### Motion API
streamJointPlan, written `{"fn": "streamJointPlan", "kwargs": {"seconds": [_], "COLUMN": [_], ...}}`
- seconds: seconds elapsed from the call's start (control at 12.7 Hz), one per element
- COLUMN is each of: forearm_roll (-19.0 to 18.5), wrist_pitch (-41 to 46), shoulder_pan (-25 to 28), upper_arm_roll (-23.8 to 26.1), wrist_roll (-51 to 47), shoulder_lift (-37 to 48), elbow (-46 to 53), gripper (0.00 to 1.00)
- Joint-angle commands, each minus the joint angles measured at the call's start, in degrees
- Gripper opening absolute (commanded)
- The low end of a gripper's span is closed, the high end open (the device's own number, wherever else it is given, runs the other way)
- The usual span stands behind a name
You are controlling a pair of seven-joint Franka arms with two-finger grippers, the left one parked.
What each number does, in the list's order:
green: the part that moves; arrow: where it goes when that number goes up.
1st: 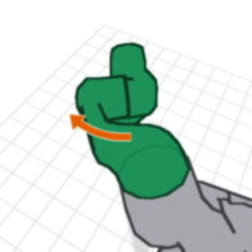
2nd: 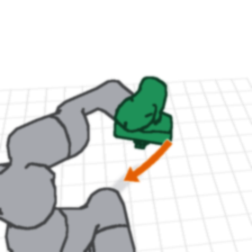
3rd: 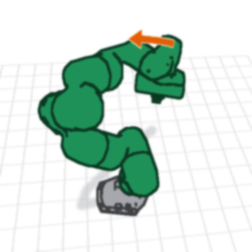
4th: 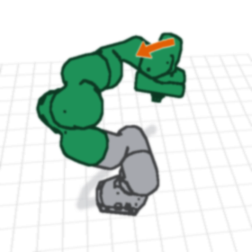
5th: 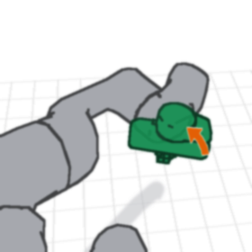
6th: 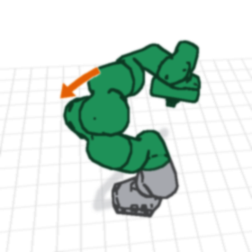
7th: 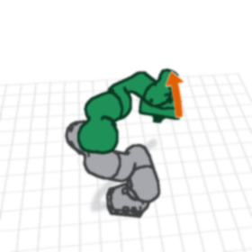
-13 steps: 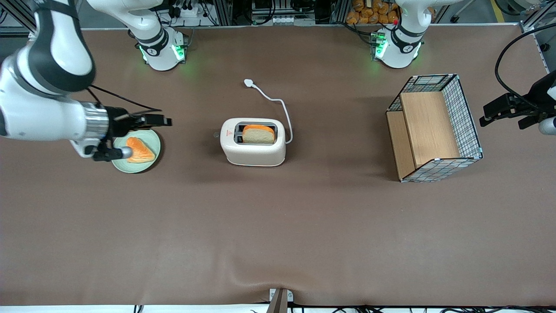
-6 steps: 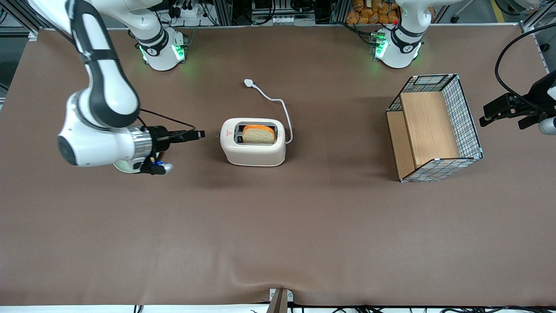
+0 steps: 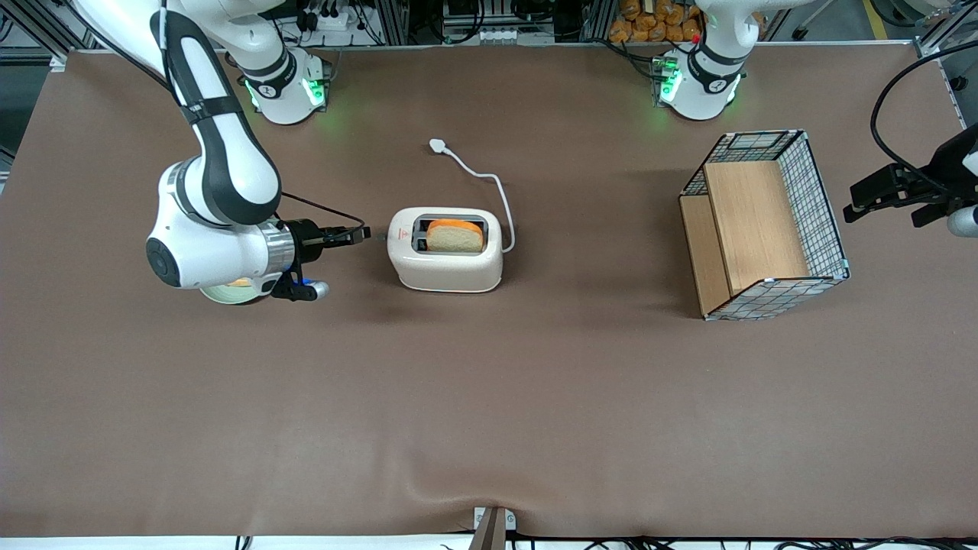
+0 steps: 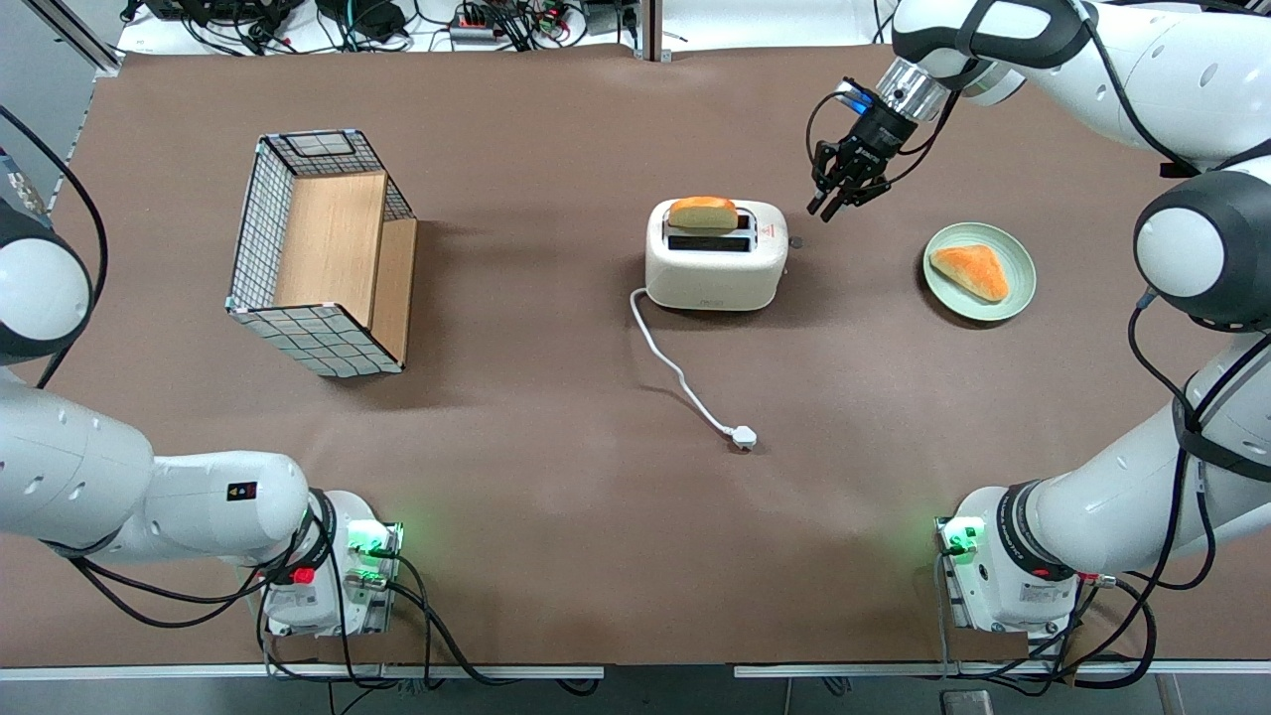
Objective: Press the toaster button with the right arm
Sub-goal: 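Swing the right gripper over the plate toward the toaster's side lever, then push the right gripper against the toaster lever, pressing it down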
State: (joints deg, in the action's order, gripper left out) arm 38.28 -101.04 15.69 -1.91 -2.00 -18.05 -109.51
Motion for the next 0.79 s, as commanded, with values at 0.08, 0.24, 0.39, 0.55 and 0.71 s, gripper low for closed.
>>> {"fn": "streamJointPlan", "kwargs": {"seconds": [0.08,0.24,0.39,0.55,0.71], "forearm_roll": [1.54,1.54,1.54,1.54,1.54], "wrist_pitch": [-2.84,-4.95,-5.75,-5.93,-6.01], "shoulder_pan": [1.27,2.59,2.94,3.29,3.29], "upper_arm_roll": [-0.29,-0.29,-0.29,-0.29,-0.29], "wrist_roll": [0.15,0.15,0.15,0.15,0.15], "shoulder_lift": [0.73,0.21,-0.67,-1.46,-2.34], "elbow": [-2.29,-2.55,-2.55,-2.64,-2.55], "gripper": [0.0,0.0,0.0,0.0,0.0]}}
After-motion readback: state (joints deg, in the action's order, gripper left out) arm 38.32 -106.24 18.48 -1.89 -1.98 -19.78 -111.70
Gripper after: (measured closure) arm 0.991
